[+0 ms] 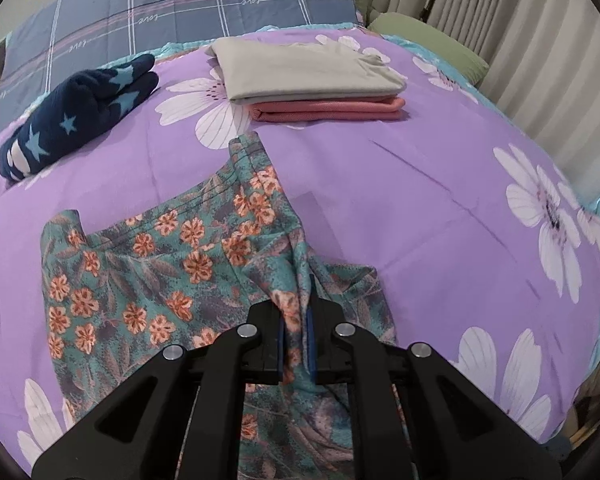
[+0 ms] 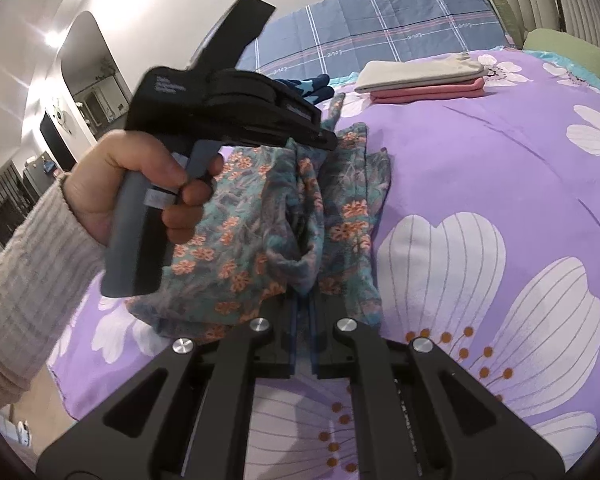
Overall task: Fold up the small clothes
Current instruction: 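Lift the pinched dress edge with both grippers and pull it upward, then release the dress and open both grippers above the folded dress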
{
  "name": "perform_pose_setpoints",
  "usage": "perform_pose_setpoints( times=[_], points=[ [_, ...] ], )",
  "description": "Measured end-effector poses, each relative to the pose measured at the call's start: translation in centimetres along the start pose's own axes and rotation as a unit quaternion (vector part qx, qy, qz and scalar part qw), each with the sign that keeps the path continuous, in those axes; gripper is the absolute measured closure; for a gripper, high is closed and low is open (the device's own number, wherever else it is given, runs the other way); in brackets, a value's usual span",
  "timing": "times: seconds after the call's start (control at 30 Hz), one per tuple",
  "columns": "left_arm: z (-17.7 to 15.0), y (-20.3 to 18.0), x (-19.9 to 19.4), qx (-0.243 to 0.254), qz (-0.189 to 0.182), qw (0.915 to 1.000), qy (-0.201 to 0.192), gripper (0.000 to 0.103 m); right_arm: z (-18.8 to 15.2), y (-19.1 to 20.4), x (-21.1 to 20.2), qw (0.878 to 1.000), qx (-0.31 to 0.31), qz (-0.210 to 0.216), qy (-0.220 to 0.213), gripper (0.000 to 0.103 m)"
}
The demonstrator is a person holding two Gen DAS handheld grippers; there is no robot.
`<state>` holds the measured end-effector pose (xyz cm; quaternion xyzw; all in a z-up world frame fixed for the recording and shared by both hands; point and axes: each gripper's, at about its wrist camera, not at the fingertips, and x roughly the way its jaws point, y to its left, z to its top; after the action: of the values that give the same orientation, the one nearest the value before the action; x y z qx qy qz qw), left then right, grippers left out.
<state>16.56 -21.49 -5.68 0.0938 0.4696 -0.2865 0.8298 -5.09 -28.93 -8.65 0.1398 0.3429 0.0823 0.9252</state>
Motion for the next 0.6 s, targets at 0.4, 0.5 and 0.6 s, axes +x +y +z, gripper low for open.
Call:
perform_pose_setpoints(
  times=[0.4,0.5,0.6],
  points=[
    [-2.7,0.2,-8.4,0.046,0.064,0.9937,-0.08,0.033,-0.1,-1.7,0.4,0.999,0.045,0.016,0.02,0.099],
    [-7.0,0.7,-11.8,0.064,0.084,0.9903,-0.091,0.025,0.2,-1.6,0.3,0.999,0.044,0.022,0.015,0.099],
    [-10.8,1.4,-13.7,0.064,0.104,0.9878,-0.097,0.022,0.6,-1.7,0.1,0.998,0.051,0.035,0.012,0.099]
  ],
)
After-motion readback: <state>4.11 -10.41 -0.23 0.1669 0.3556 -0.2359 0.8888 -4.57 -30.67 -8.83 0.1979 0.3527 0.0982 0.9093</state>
